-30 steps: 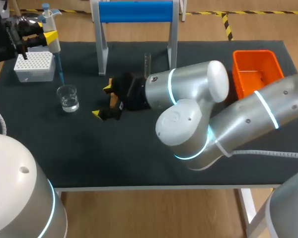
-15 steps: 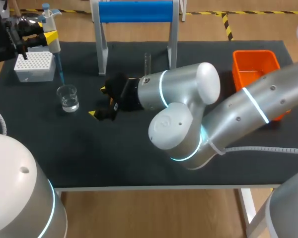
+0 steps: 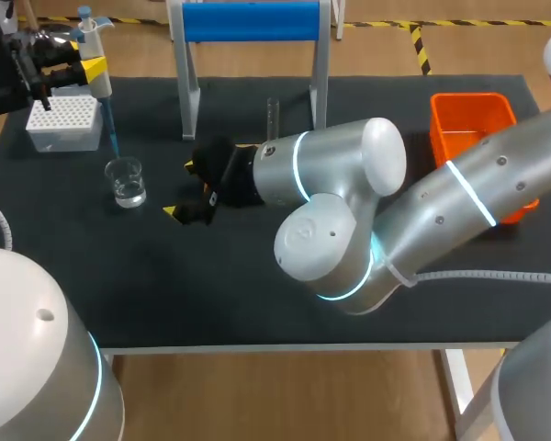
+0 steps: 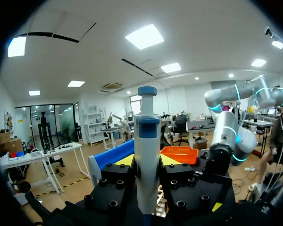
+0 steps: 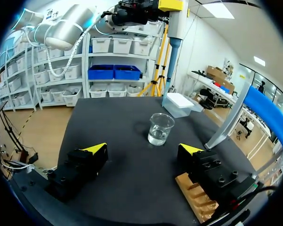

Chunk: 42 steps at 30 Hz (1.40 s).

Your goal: Invert the test tube, pick up the pipette, mount the tip to pipette, aspirate from beaker and dispense into the tube, eject the tip, return the pipette, and cap with the stopper.

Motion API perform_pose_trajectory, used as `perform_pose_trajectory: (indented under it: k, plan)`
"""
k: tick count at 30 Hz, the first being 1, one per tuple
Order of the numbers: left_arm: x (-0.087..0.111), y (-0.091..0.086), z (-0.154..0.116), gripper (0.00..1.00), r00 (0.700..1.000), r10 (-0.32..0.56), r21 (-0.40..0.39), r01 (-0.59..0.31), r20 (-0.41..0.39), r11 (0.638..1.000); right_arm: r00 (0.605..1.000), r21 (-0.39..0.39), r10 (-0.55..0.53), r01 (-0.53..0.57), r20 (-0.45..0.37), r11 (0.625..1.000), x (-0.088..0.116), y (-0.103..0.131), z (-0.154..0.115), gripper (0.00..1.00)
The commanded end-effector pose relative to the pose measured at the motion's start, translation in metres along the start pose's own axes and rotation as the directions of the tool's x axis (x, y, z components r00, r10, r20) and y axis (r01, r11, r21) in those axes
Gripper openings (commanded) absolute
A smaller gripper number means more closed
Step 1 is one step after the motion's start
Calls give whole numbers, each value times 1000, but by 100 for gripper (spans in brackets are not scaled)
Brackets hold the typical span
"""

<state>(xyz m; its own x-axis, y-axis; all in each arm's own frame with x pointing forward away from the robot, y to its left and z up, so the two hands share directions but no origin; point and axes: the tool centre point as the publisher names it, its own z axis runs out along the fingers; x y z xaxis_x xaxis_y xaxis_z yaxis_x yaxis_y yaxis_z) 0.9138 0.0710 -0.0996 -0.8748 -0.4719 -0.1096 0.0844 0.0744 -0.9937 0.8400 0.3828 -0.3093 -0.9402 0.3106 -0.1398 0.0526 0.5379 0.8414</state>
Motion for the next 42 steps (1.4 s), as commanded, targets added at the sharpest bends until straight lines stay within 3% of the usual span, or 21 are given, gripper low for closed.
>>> perform_pose_trajectory:
  k: [1,22,42]
  plan:
    - [1,0,0,0,1000,1,1,-1,1,1000,1000,-1,0,0,-2,1000,0,0,-1,100]
    - [1,0,0,0,1000,1,1,-1,1,1000,1000,-1,0,0,-2,1000,0,0,-1,100]
    - [-7,38,2,0,1000,-15,14,15,7,1000,1000,-1,0,0,-2,1000,0,0,-1,100]
